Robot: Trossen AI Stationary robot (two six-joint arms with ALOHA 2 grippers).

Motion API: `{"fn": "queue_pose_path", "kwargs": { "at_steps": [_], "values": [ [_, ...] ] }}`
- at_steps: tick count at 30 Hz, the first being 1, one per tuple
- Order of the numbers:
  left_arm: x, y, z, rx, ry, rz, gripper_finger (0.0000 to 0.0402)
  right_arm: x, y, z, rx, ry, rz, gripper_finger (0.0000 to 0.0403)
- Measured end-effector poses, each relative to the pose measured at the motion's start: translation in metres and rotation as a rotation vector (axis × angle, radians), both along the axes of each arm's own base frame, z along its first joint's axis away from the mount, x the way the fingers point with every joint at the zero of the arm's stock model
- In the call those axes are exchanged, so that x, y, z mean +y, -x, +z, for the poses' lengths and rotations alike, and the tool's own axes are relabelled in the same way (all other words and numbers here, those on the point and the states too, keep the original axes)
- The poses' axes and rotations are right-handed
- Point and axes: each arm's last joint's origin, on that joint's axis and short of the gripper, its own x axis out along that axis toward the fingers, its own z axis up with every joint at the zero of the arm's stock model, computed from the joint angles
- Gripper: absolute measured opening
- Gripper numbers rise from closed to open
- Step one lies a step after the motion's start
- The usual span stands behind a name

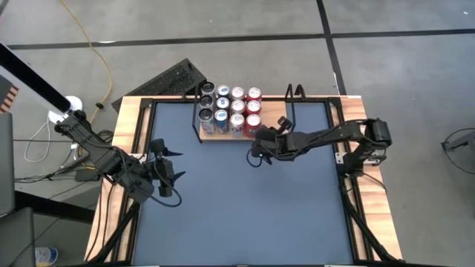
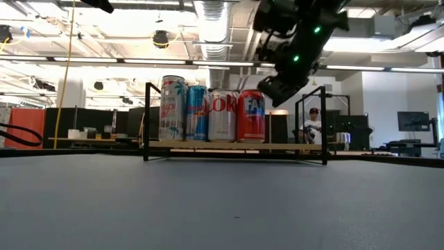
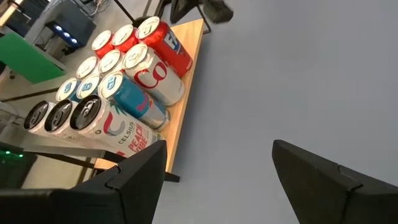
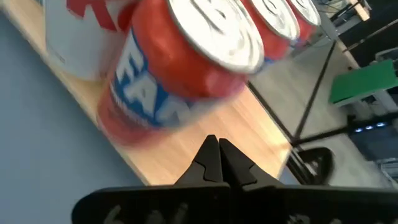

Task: Place canned beverage on shelf
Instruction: Return to Home Position

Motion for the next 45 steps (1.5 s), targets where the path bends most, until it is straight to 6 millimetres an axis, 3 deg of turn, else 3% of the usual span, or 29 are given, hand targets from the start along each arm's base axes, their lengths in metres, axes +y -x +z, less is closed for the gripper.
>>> {"fn": "queue_pose_path", "kwargs": {
  "at_steps": [5,9,17,26,31,36,41,45],
  "values": [
    [0.000,-0.001,-0.009,-0.007,-0.048,0.010,0.0281,0.016,0.015,0.017,-0.050,-0.012,-0.015,0.0000],
    [0.005,0.005,-0.019,-0.111,0.010,0.020,0.0281,0.036,0.029,0.044,-0.152,-0.025,0.050,0.0000],
    [0.030,0.043,0.027,-0.413,0.262,-0.195,0.0274,0.061,0.077,0.112,-0.372,-0.031,0.213,0.0000],
    [0.063,0.089,0.046,-0.588,0.364,-0.321,0.0270,0.054,0.133,0.159,-0.471,0.019,0.321,0.0000],
    [0.077,0.106,0.048,-0.640,0.345,-0.318,0.0270,0.046,0.168,0.177,-0.551,0.012,0.344,0.0000],
    [0.084,0.113,0.047,-0.651,0.291,-0.275,0.0270,0.043,0.194,0.186,-0.521,0.069,0.419,0.0000],
    [0.089,0.116,0.035,-0.537,0.124,-0.187,0.0269,0.040,0.210,0.184,-0.467,0.077,0.448,0.0000],
    [0.091,0.116,0.027,-0.520,0.220,-0.098,0.0269,0.038,0.214,0.180,-0.505,0.014,0.395,0.0000]
  ]
}}
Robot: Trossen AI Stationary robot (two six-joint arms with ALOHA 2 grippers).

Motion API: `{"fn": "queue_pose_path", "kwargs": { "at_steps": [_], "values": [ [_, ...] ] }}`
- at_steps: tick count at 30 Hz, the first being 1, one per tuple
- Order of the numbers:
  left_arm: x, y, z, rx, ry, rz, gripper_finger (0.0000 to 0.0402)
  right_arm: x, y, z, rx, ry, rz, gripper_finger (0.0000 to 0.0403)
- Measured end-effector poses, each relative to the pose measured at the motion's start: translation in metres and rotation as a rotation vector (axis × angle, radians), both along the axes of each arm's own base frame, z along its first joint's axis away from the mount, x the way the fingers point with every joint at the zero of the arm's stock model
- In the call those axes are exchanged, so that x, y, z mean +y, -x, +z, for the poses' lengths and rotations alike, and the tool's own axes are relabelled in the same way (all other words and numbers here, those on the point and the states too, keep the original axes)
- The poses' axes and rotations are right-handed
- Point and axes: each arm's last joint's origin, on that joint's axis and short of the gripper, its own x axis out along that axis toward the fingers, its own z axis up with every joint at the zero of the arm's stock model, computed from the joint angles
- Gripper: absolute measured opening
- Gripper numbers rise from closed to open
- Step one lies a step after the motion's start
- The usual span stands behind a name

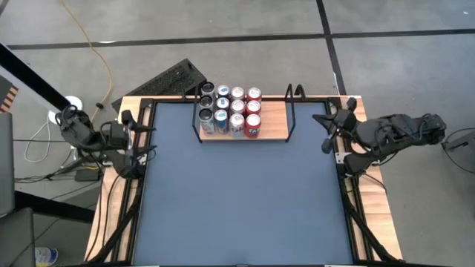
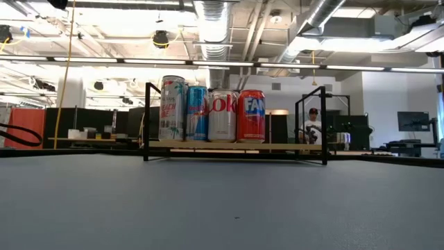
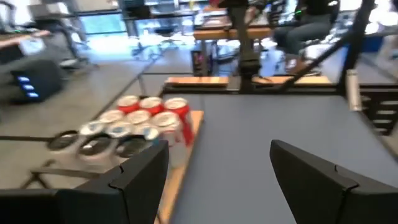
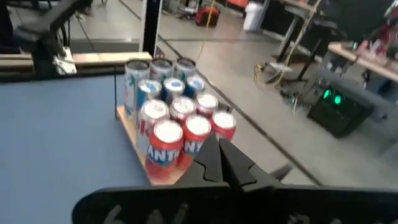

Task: Place canned beverage on shelf
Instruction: Return to Home Position

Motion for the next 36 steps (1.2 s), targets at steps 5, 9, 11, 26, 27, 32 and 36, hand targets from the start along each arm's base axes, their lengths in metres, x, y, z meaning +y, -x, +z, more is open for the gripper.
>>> {"fn": "queue_pose_path", "kwargs": {
  "at_steps": [5,9,11,26,27,32,36],
  "values": [
    [-0.004,0.000,-0.006,-0.041,0.116,-0.142,0.0269,-0.006,0.009,-0.007,-0.079,-0.143,-0.096,0.0000],
    [-0.006,0.001,-0.015,-0.144,0.169,-0.260,0.0269,-0.008,0.019,-0.019,-0.163,-0.199,-0.071,0.0000],
    [-0.007,0.001,-0.021,-0.216,0.192,-0.292,0.0269,-0.007,0.020,-0.027,-0.216,-0.219,0.002,0.0000],
    [-0.025,-0.022,-0.076,-0.427,0.290,-0.286,0.0269,-0.003,0.033,-0.076,-0.601,-0.238,0.520,0.0000],
    [-0.027,-0.024,-0.079,-0.428,0.289,-0.285,0.0269,-0.004,0.033,-0.080,-0.602,-0.250,0.503,0.0000],
    [-0.032,-0.031,-0.100,-0.465,0.311,-0.285,0.0269,-0.007,0.036,-0.096,-0.646,-0.254,0.502,0.0000],
    [-0.036,-0.035,-0.117,-0.507,0.344,-0.298,0.0269,-0.009,0.039,-0.112,-0.685,-0.298,0.529,0.0000]
  ]
}}
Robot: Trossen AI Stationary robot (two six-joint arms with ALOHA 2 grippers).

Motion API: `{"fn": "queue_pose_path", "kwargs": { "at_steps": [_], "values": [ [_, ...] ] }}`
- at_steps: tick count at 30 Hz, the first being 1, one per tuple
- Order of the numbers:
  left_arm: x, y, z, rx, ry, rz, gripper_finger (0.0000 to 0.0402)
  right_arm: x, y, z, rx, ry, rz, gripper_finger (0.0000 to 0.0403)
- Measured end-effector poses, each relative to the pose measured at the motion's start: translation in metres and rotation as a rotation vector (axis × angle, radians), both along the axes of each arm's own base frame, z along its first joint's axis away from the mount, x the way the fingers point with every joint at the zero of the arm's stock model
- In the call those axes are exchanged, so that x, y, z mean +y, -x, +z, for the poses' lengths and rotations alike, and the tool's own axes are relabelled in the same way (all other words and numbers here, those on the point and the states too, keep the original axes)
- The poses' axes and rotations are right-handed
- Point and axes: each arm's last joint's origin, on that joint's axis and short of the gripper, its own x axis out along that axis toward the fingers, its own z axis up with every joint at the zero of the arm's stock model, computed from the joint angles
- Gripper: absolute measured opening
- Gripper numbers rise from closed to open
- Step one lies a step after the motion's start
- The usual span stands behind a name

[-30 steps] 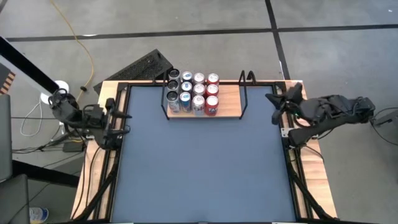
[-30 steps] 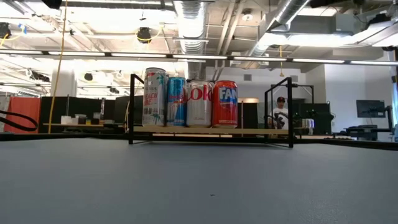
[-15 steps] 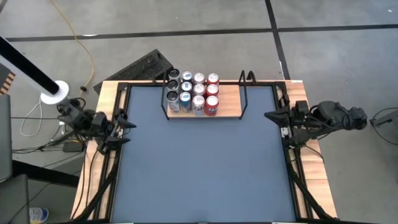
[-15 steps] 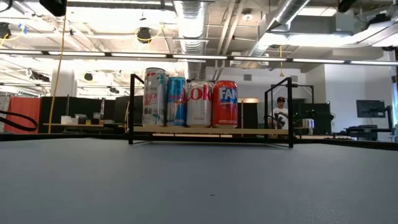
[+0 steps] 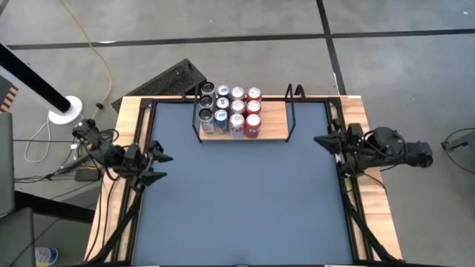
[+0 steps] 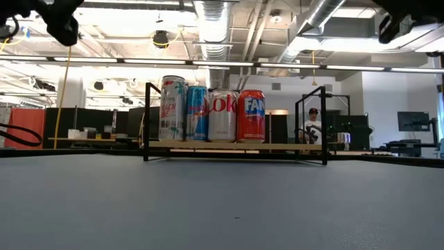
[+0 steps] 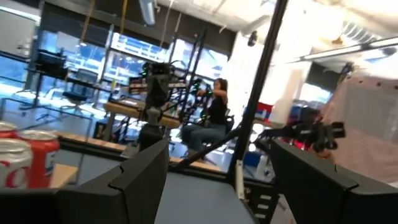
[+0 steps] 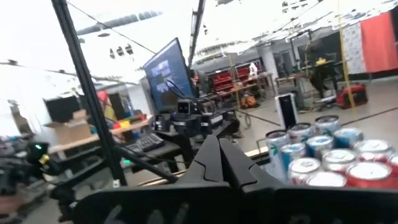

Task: Place canned beverage on shelf
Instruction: Return to Home Position

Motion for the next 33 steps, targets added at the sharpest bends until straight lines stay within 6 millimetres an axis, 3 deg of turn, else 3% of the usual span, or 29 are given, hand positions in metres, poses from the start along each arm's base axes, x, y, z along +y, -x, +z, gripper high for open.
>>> {"fn": "queue_pose_path", "kwargs": {
  "at_steps": [5,10,18,23,33],
  "values": [
    [-0.003,-0.002,-0.012,-0.037,0.014,-0.043,0.0269,-0.001,0.003,-0.018,-0.046,-0.062,0.063,0.0000],
    [-0.008,0.000,-0.010,-0.109,-0.070,-0.231,0.0269,0.000,0.000,-0.030,-0.109,-0.092,0.184,0.0000],
    [-0.017,0.006,-0.008,-0.185,-0.159,-0.558,0.0269,0.005,-0.002,-0.023,-0.231,0.032,0.345,0.0000],
    [-0.019,0.009,-0.005,-0.205,-0.201,-0.698,0.0269,0.004,-0.013,-0.038,-0.154,0.095,0.292,0.0000],
    [-0.022,0.002,-0.023,0.008,-0.234,-0.675,0.0269,-0.011,-0.028,-0.087,0.004,0.063,-0.046,0.0000]
  ]
}}
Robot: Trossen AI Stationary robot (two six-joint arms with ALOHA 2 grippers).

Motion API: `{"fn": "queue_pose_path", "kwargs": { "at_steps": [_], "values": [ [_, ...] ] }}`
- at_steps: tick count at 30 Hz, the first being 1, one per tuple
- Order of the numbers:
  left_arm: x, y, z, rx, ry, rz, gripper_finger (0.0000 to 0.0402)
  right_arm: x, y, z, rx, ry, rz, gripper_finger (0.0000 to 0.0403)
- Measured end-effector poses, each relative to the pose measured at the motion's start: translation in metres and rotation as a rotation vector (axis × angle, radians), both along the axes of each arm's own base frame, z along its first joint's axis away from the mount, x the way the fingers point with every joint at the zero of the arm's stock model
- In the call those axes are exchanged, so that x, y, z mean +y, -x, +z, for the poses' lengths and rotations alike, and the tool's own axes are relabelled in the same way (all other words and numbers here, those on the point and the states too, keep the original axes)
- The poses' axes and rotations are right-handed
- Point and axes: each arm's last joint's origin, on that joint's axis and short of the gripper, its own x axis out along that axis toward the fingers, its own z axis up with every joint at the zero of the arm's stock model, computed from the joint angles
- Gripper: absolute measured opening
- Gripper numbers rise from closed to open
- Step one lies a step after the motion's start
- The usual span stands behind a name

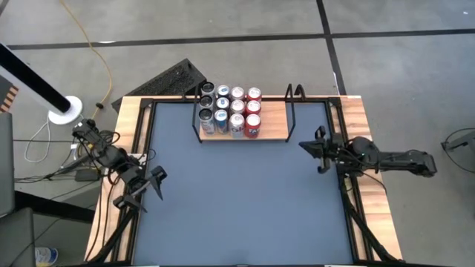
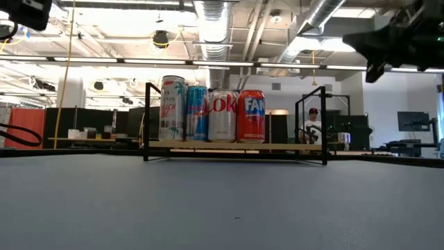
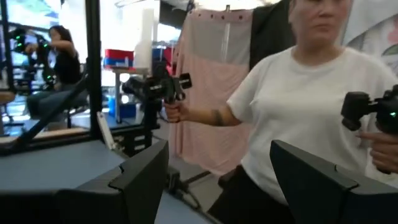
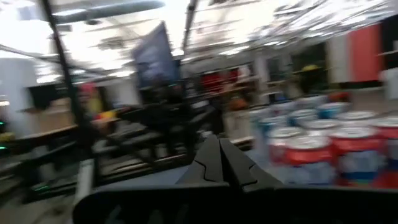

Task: Place canned beverage on shelf
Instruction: Return to Home Position

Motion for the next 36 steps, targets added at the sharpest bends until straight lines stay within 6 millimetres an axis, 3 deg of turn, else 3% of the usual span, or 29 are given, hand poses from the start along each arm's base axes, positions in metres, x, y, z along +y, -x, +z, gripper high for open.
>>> {"fn": "queue_pose_path", "kwargs": {
  "at_steps": [5,10,14,22,36],
  "values": [
    [-0.001,-0.003,-0.011,0.070,-0.060,0.028,0.0270,-0.006,0.000,-0.004,0.049,-0.003,-0.139,0.0000],
    [-0.002,-0.007,-0.031,0.113,-0.094,0.086,0.0270,-0.008,0.000,-0.006,0.064,0.010,-0.153,0.0000],
    [-0.001,-0.009,-0.034,0.129,-0.117,0.169,0.0270,-0.008,-0.001,-0.008,0.093,0.004,-0.152,0.0000],
    [-0.004,-0.002,-0.035,0.092,-0.152,-0.069,0.0270,-0.008,-0.002,-0.017,0.180,0.011,-0.151,0.0000],
    [-0.004,-0.003,-0.042,0.092,-0.248,-0.024,0.0269,-0.008,-0.002,-0.023,0.254,0.052,-0.156,0.0000]
  ]
}}
